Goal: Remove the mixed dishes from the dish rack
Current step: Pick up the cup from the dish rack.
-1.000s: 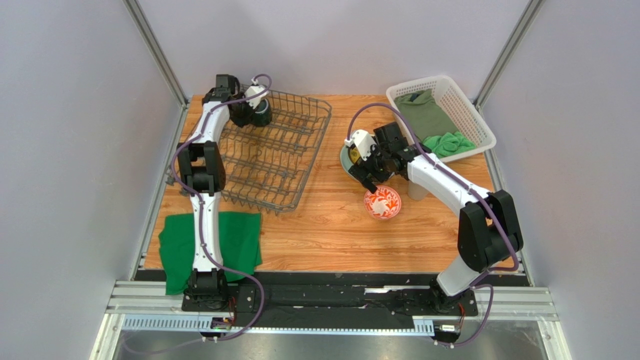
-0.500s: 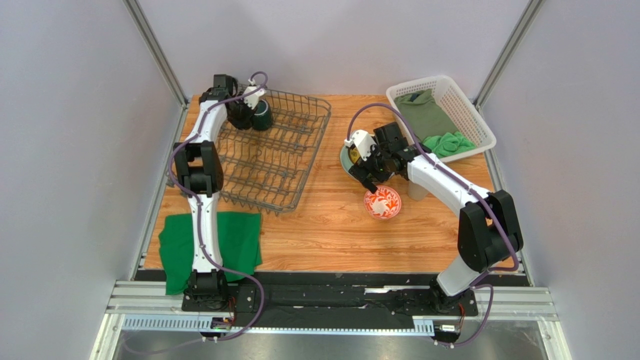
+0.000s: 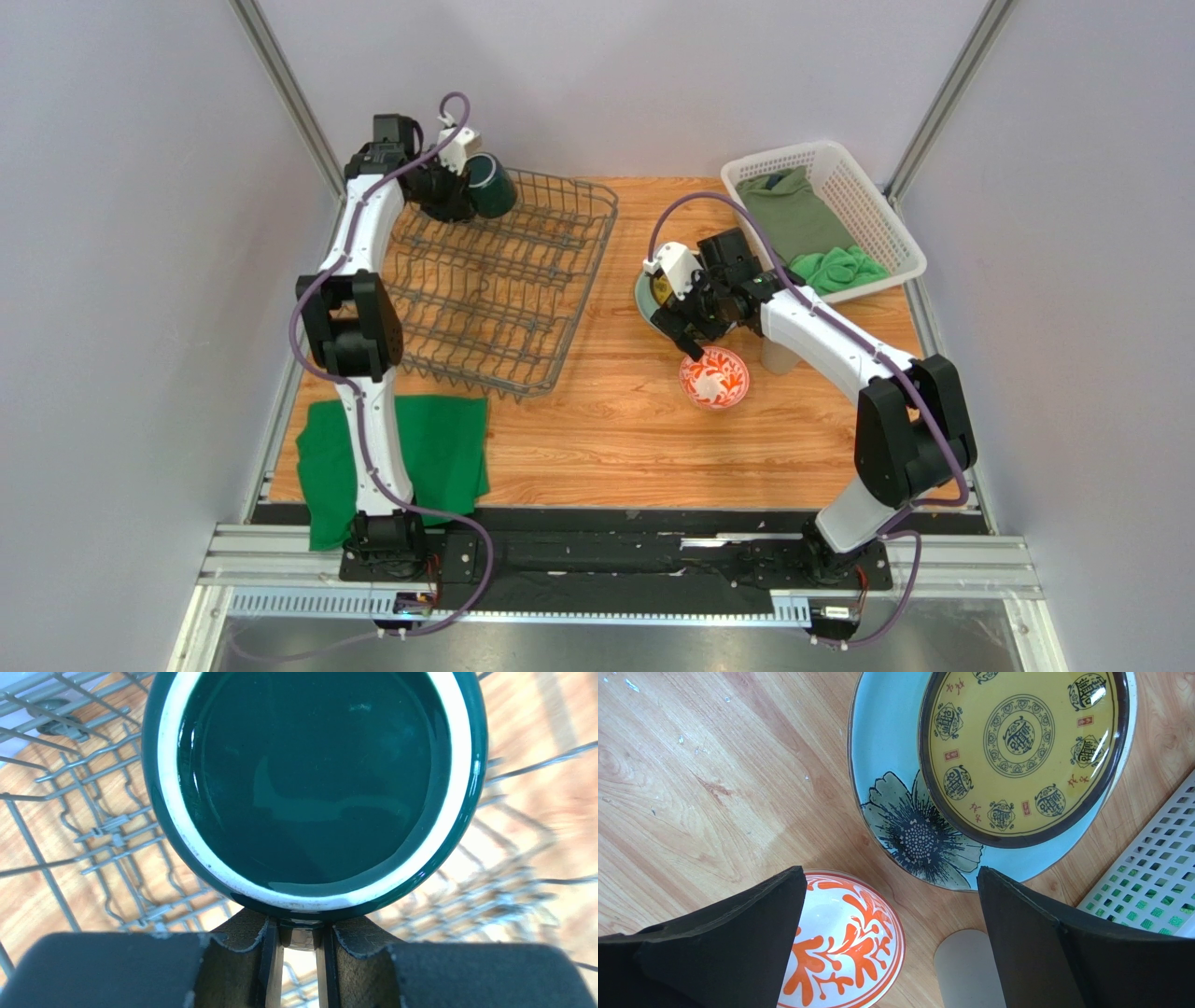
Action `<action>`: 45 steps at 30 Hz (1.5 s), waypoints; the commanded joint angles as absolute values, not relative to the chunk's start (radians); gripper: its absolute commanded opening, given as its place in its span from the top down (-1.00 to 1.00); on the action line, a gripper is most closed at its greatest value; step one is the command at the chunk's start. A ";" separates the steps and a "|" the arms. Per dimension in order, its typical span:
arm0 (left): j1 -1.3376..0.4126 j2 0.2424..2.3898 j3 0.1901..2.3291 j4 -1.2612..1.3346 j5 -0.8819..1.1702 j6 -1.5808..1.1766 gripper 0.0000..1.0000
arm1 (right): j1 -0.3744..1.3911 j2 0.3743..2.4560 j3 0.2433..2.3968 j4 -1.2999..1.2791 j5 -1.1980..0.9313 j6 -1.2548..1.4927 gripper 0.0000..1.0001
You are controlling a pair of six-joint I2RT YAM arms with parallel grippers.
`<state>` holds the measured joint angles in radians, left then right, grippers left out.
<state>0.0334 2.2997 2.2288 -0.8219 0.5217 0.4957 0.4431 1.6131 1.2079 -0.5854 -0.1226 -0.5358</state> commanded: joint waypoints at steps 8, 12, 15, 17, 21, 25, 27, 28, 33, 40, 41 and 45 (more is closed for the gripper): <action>0.051 1.973 2.046 -0.772 0.955 0.226 1.00 | 0.448 1.575 1.336 -0.546 -0.187 -0.348 -0.98; 0.051 1.898 1.970 -0.758 1.044 0.167 1.00 | 0.446 1.572 1.390 -0.542 -0.202 -0.281 -0.98; 0.052 1.853 1.915 -0.738 1.126 0.114 1.00 | 0.445 1.565 1.428 -0.520 -0.222 -0.212 -0.97; 0.051 1.821 1.881 -0.704 1.193 0.065 1.00 | 0.439 1.556 1.436 -0.493 -0.242 -0.171 -0.97; 0.052 1.769 1.771 -0.626 1.304 -0.035 1.00 | 0.434 1.517 1.419 -0.392 -0.339 -0.107 -0.96; 0.049 1.723 1.688 -0.549 1.374 -0.124 1.00 | 0.433 1.468 1.335 -0.267 -0.416 -0.075 -0.88; 0.049 1.694 1.631 -0.496 1.402 -0.172 1.00 | 0.431 1.454 1.322 -0.207 -0.448 -0.055 -0.85; 0.049 1.683 1.608 -0.436 1.414 -0.225 1.00 | 0.431 1.445 1.315 -0.186 -0.457 -0.031 -0.82; 0.029 1.603 1.403 -0.079 1.474 -0.518 1.00 | 0.431 1.422 1.290 -0.045 -0.514 0.054 -0.67; 0.003 1.542 1.223 0.609 1.454 -1.105 1.00 | 0.431 1.447 1.342 -0.015 -0.554 0.138 -0.65; -0.018 1.540 1.206 0.665 1.448 -1.158 1.00 | 0.431 1.456 1.345 -0.014 -0.557 0.146 -0.65; -0.051 1.539 1.186 0.880 1.408 -1.368 1.00 | 0.431 1.468 1.361 -0.008 -0.571 0.178 -0.64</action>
<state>-0.0162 1.6154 1.1778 0.4419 1.4044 -1.0527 0.4351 1.4590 1.3064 -0.0795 -0.5362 0.1181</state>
